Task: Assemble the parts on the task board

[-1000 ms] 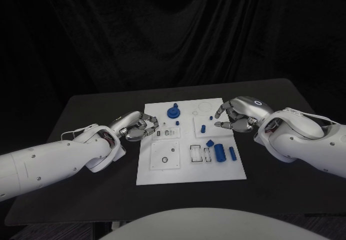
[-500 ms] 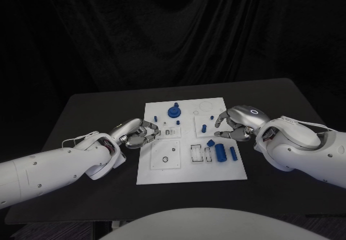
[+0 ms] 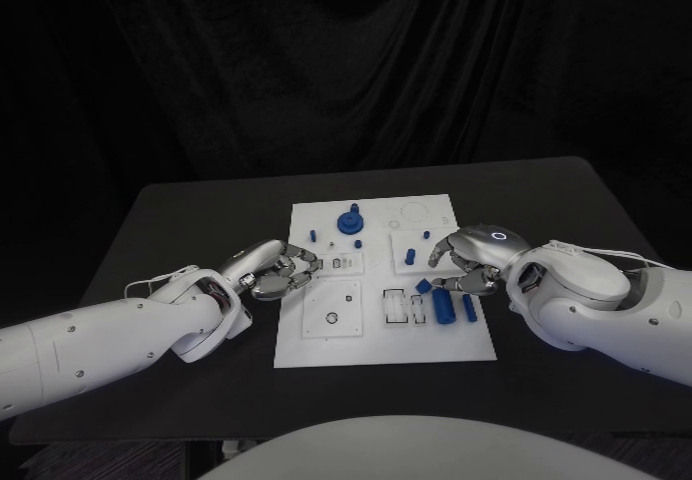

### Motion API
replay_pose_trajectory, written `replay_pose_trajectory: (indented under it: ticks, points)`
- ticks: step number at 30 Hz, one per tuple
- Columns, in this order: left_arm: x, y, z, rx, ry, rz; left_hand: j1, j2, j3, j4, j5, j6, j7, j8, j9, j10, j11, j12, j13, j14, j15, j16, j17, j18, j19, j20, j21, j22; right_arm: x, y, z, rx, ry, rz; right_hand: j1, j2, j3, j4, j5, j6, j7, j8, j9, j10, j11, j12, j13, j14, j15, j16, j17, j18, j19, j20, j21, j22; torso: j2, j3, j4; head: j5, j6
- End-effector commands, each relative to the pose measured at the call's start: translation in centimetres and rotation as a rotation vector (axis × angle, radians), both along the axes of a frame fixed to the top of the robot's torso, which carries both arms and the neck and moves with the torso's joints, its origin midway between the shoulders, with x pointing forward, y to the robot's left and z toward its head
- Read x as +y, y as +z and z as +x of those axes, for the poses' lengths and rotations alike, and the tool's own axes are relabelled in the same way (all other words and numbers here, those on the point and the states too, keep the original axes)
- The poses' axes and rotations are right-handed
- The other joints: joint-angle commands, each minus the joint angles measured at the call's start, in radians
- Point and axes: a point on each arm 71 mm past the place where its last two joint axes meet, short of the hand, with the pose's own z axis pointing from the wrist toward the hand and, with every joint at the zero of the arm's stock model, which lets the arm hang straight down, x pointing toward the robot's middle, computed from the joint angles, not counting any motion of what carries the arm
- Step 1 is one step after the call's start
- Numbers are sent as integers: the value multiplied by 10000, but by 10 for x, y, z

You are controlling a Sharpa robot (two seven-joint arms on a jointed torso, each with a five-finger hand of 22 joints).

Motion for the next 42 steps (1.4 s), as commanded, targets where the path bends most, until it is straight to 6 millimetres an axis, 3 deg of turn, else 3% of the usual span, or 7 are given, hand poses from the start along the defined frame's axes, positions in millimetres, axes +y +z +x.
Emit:
replay_pose_trajectory:
  ticks: [1,8,18,24,33,37,42]
  points:
    - [-2,2,-1,-181,-118,-159,97,-15,-44,41,44,99,5,47,-22,1042,91,26,2625,1038,80,26,2633,14,-9,66,67,20,1,-5,0,257,-121,-632,161,10,39,-110,161,-73,-3,-134,-25,1050,-56,26,2632,898,-52,64,1963,-177,526,-46,-28,2159,-27,-3,-6,22,-2]
    - [-1,0,-1,-155,-108,-134,97,-15,-44,41,44,99,5,47,-22,1042,91,26,2625,1038,80,26,2633,14,-9,66,67,20,8,-6,0,202,58,-821,196,-4,77,-194,384,-158,-19,-352,-75,1050,-110,26,2632,897,-95,66,1963,-170,509,-79,-40,2151,-32,-5,-15,40,-2]
    - [-1,-3,-2,-79,-110,-112,108,-5,-45,50,63,137,4,52,-52,1042,96,26,2625,1038,85,26,2633,16,-11,72,62,20,21,-8,-3,471,270,-1167,348,-39,379,-500,1483,-52,-40,-735,-122,1050,-155,26,2632,908,-140,108,2011,-170,487,-131,-18,2147,-37,-20,-25,124,-2]
    - [-2,-3,-2,-37,-133,-111,108,-5,-45,50,63,137,4,52,-52,1042,96,26,2625,1038,85,26,2633,16,-11,72,62,20,28,-3,-8,630,471,-1871,379,-83,489,-619,1680,18,-70,-809,-120,1050,-180,26,2632,947,-156,231,2177,-218,562,-142,200,2212,-23,-47,40,179,-2]
    - [-4,-5,-1,-4,-191,-104,115,1,-47,54,70,162,2,57,-70,1042,97,26,2625,1038,87,26,2633,12,3,76,80,39,41,10,-10,797,747,-2746,-40,-102,451,-690,482,275,-109,-947,-25,1050,-204,26,2632,934,-181,195,2105,-271,647,-166,462,2281,-14,-67,12,403,-2]
    - [-6,-5,0,33,-189,-180,118,4,-47,56,73,171,1,58,-77,1042,97,26,2625,1038,87,26,2633,9,11,77,91,49,43,9,-8,868,801,-2943,-49,-101,432,-732,294,257,-136,-994,-13,1050,-225,26,2632,924,-193,163,2053,-280,660,-175,503,2292,-12,-43,-4,534,-2]
    - [-6,-6,2,306,32,-603,177,14,-35,44,105,236,-14,64,-135,1042,91,26,2625,1038,86,26,2633,0,44,82,131,92,46,9,-5,700,905,-3184,98,-69,491,-912,430,71,-173,-1153,-27,1050,-257,26,2632,926,-220,169,2055,-283,662,-195,525,2296,-17,-36,4,551,-2]
